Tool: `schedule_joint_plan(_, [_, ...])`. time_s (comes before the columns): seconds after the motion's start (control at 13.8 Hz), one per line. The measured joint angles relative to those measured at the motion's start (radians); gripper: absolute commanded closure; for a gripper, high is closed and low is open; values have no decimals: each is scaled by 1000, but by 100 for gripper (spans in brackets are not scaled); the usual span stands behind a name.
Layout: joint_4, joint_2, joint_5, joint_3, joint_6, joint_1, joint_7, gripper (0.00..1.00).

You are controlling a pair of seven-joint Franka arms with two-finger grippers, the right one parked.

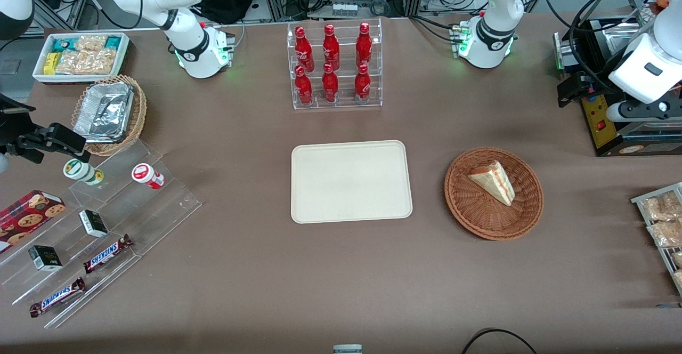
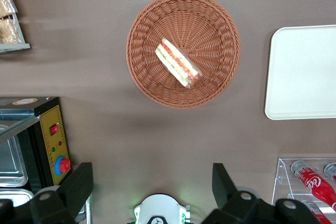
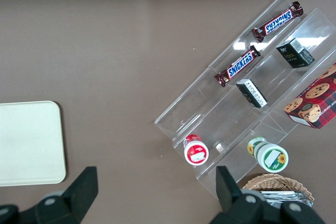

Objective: Place sandwich from basket to tray
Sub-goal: 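Move the left gripper over the sandwich in the wicker basket, then lower the left gripper and close it on the sandwich wedge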

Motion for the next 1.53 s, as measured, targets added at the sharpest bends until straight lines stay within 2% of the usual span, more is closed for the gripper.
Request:
schedule_joint_plan(0.29, [7,7,6,2,7,0,1,0])
schedule_joint_plan(0.58, [-41,80,8,6,56,0,-1,0])
schedule_joint_plan(0.87, [-269,119,8,5,366,-1,-139,0])
schedule_joint_plan(1.24, [-527,100,9,-14,679,-6,-531,0])
schedule_joint_plan(1.53, [-660,84,9,-26,835,-10,-648,0])
